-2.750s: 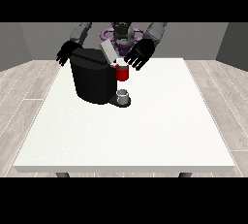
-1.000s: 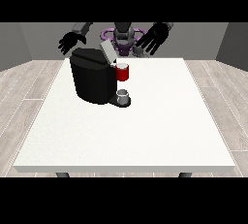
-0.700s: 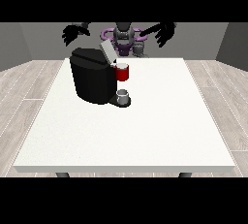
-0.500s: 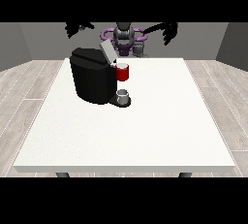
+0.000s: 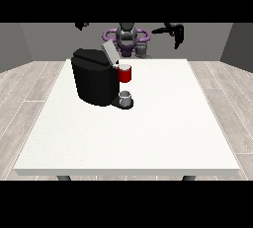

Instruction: Insert the coffee pod into the coffee machine and close the lid

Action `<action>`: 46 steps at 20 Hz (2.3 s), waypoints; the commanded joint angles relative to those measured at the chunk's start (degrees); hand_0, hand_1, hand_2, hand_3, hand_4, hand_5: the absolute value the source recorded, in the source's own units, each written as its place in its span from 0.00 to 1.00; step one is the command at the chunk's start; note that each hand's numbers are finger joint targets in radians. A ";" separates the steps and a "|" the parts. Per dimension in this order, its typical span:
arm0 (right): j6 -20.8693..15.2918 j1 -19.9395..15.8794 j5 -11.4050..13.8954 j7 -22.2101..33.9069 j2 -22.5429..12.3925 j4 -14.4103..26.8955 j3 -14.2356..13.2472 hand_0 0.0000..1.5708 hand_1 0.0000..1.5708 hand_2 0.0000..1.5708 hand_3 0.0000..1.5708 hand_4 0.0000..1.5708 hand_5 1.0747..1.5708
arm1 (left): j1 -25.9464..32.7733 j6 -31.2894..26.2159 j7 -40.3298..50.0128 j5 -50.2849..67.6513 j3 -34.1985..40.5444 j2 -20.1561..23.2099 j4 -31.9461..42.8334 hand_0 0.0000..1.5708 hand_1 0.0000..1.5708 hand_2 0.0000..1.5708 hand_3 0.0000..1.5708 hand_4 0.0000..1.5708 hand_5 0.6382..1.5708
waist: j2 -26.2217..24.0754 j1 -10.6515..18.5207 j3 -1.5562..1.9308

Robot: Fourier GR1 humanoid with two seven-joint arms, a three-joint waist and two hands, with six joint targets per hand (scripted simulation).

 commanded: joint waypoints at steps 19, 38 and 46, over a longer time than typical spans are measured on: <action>3.82 -10.53 -0.07 -4.09 -1.65 16.30 -4.94 0.00 0.00 0.00 0.00 0.00 1.00 | 18.08 1.68 9.84 16.00 -12.56 -4.07 -28.02 0.00 0.00 0.00 0.00 0.00 1.00 | 6.96 7.00 0.03; 1.43 -24.76 4.49 -4.78 0.41 24.49 -3.68 0.00 0.00 0.00 0.00 0.03 1.00 | 22.76 2.21 10.83 16.42 -11.91 -2.01 -39.00 0.00 0.00 0.00 0.00 0.00 1.00 | 14.72 5.93 0.01; 5.89 -23.81 4.87 -8.44 1.10 25.66 -1.55 0.00 0.00 0.00 0.00 0.00 1.00 | 22.16 4.14 10.89 16.34 -10.41 0.81 -38.42 0.00 0.00 0.00 0.00 0.00 1.00 | 15.79 2.60 0.01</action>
